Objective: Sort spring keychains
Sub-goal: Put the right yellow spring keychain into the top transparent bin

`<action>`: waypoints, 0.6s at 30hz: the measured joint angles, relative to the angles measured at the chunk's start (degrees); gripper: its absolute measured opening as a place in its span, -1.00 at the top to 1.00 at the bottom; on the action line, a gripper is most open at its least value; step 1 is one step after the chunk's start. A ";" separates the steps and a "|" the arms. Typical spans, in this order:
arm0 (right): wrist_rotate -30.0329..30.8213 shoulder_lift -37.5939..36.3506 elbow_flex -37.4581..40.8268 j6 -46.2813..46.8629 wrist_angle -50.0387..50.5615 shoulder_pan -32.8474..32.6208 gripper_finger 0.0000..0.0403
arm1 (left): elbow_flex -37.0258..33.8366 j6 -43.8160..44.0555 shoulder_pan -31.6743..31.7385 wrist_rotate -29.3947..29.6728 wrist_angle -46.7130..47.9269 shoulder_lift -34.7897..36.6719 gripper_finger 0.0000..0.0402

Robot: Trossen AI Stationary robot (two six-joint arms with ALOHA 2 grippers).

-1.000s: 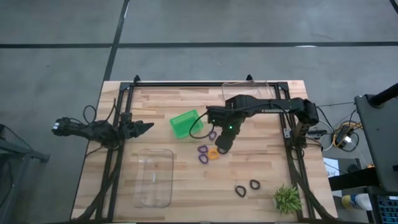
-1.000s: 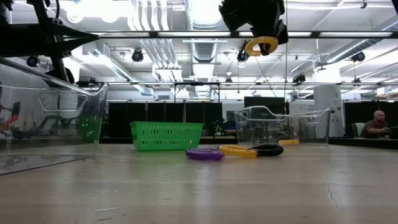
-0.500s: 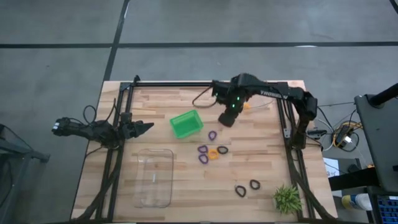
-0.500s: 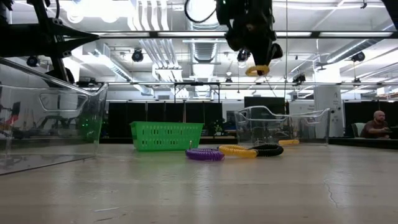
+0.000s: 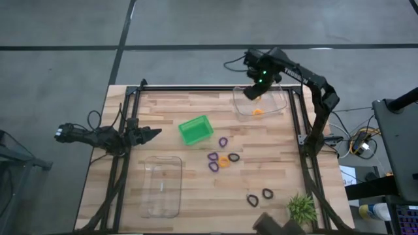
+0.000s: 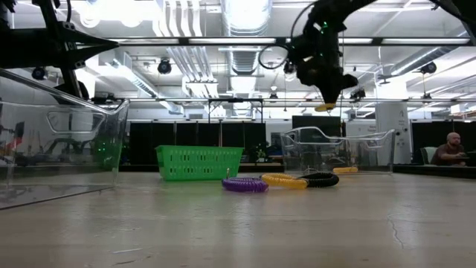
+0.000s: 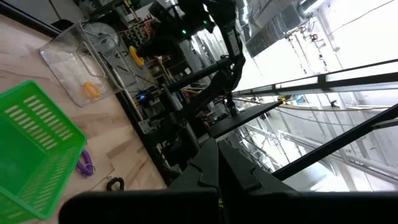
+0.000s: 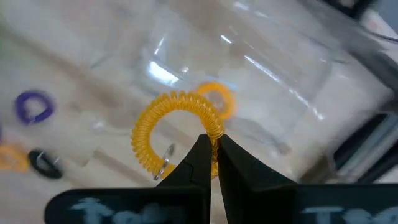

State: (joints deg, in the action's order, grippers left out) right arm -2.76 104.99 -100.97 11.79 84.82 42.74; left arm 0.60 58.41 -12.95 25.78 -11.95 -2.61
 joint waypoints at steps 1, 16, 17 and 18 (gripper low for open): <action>0.00 0.00 0.04 -0.04 0.00 0.73 0.96 | 0.00 0.00 0.02 0.00 -0.01 0.00 1.00; -0.20 0.02 6.36 0.64 -5.48 1.88 0.96 | 0.00 -0.15 0.02 0.00 0.00 -0.01 1.00; -0.18 0.02 7.71 0.64 -6.43 1.90 0.96 | 0.00 -0.15 0.01 0.00 0.00 0.00 1.00; -0.20 0.02 9.07 0.66 -7.68 1.90 0.96 | 0.01 -0.15 0.00 0.00 0.00 0.00 1.00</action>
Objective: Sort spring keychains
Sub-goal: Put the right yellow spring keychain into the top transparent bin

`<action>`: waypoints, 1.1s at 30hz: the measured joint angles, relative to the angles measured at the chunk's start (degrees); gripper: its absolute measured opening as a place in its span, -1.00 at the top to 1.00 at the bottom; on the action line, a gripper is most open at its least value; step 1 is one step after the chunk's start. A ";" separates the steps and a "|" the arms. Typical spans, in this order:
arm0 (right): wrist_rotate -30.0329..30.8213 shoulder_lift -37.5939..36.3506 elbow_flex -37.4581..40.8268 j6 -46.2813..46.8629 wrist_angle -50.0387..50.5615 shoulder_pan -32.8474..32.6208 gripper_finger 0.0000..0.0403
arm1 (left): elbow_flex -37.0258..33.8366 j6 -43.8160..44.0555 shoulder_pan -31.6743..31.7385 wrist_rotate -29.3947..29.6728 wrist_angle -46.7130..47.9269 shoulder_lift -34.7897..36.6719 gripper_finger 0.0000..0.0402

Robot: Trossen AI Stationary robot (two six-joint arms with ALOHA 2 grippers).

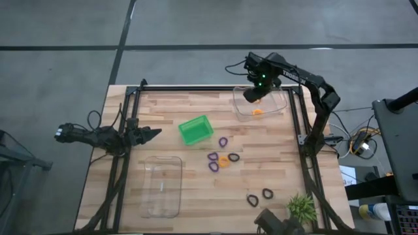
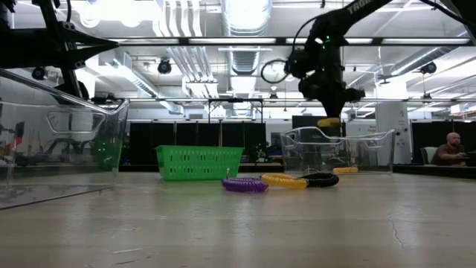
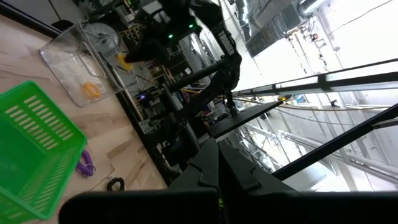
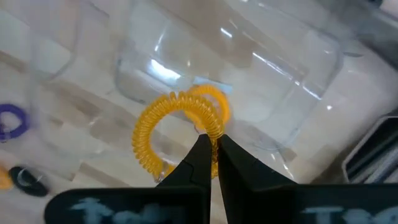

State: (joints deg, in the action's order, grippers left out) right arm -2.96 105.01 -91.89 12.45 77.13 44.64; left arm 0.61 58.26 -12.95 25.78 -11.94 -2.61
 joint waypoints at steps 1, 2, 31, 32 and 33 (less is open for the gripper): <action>0.03 0.00 1.39 0.10 -1.40 0.03 0.96 | -0.01 0.00 0.01 0.00 0.00 0.00 1.00; 0.04 0.00 2.83 0.31 -2.69 0.05 0.96 | -0.01 0.00 0.00 0.00 0.00 0.00 1.00; 1.51 0.07 14.94 1.04 -15.29 2.51 0.86 | -0.01 0.44 0.02 0.02 0.00 0.00 1.00; 1.51 0.04 14.97 1.03 -15.49 2.51 0.80 | -0.01 0.46 0.02 0.02 -0.02 0.00 1.00; 1.51 0.04 14.97 1.05 -15.75 2.51 0.73 | -0.01 0.46 0.02 0.02 -0.01 0.00 1.00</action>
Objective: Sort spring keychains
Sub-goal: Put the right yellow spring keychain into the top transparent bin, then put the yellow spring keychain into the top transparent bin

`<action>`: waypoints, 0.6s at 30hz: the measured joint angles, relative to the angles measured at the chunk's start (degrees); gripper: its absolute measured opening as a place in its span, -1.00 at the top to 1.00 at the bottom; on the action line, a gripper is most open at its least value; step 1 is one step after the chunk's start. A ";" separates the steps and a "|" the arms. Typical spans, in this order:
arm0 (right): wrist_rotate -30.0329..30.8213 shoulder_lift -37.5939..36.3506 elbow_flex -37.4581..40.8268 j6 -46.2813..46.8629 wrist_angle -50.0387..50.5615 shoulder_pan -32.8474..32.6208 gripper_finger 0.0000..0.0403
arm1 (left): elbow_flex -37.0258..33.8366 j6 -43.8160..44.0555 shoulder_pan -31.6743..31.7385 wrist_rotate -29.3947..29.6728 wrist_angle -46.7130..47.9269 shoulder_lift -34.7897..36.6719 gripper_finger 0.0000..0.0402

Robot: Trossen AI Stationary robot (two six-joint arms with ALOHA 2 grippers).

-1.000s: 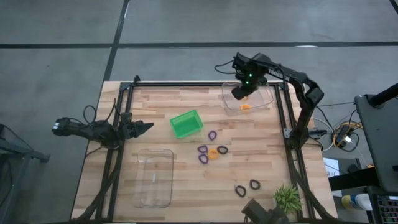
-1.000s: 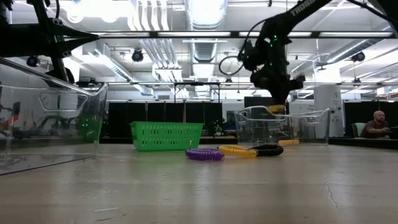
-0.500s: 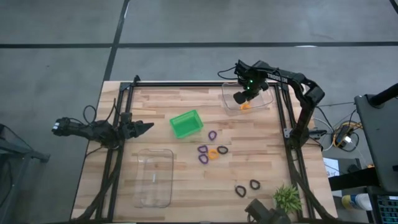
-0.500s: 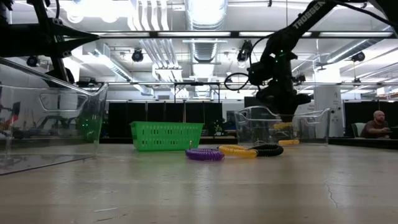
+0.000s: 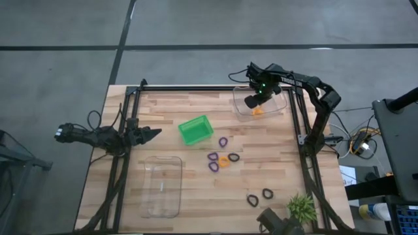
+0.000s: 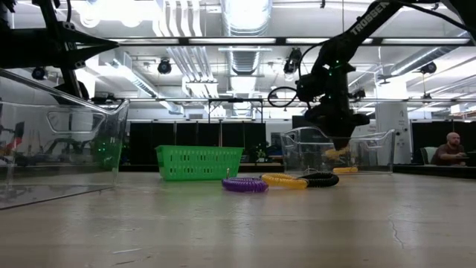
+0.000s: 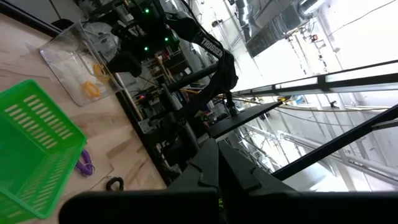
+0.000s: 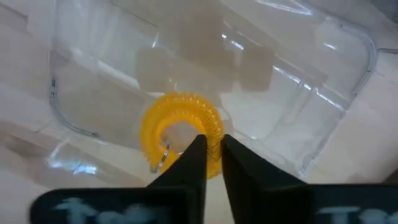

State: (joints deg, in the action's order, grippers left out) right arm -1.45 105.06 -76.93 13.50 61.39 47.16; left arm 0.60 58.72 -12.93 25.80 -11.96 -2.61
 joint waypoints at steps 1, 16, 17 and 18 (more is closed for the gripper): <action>0.04 0.00 0.00 0.00 -0.18 0.00 0.65 | 0.00 0.02 0.00 0.00 -0.01 0.00 1.00; 0.12 -0.07 0.00 1.53 -0.05 0.02 -0.15 | 0.00 0.06 0.00 0.02 0.00 0.00 1.00; -0.02 -0.10 0.00 1.53 0.10 0.00 -0.15 | 0.00 0.06 -0.01 0.02 0.00 0.00 1.00; -0.40 -0.23 0.00 1.51 0.29 0.00 -0.15 | 0.00 0.06 0.00 0.02 -0.01 0.00 1.00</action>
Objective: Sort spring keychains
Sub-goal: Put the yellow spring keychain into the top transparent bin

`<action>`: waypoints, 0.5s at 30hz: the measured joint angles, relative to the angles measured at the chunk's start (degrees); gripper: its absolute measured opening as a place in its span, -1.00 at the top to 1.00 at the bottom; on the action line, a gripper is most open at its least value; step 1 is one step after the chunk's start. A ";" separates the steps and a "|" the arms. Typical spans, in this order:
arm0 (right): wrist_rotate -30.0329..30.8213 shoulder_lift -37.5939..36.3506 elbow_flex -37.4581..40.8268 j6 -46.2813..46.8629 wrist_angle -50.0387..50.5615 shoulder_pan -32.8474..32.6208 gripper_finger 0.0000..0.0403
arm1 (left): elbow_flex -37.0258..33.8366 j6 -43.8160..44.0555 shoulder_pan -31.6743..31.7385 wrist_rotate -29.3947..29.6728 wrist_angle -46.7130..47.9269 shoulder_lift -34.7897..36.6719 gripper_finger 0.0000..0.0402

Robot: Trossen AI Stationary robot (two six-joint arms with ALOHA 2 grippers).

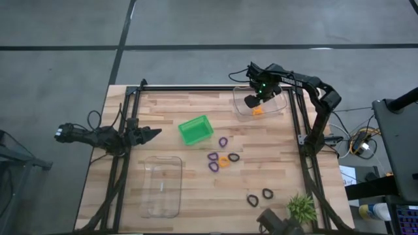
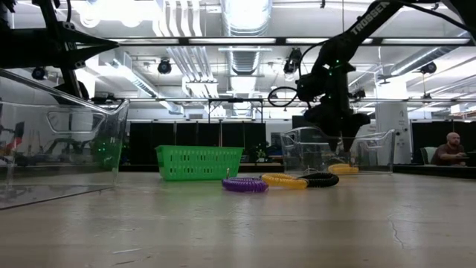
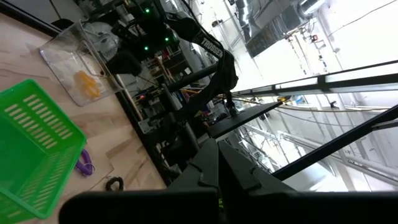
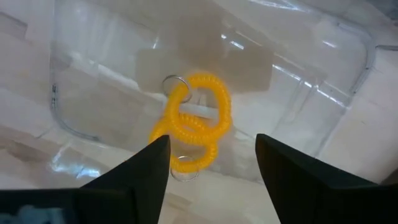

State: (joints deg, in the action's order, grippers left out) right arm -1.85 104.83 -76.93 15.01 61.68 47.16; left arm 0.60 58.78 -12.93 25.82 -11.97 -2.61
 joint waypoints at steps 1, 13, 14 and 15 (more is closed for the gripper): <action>-0.63 -0.16 0.00 0.03 0.09 -0.05 -0.14 | 0.00 0.00 -0.01 0.00 0.00 0.00 1.00; -2.72 -2.14 -9.13 0.05 8.60 -5.02 -0.06 | 0.00 -0.07 0.00 0.00 -0.02 0.00 1.00; -2.74 -2.16 -10.14 0.28 9.26 -6.02 -0.06 | 0.00 -0.07 -0.02 0.02 -0.01 0.00 1.00; -2.75 -2.17 -11.12 0.60 10.07 -7.09 -0.06 | 0.00 -0.07 -0.01 0.02 0.00 0.00 1.00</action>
State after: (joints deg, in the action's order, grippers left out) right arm -4.60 102.66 -88.05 15.61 71.75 40.06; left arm 0.60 58.72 -12.94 25.85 -11.97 -2.61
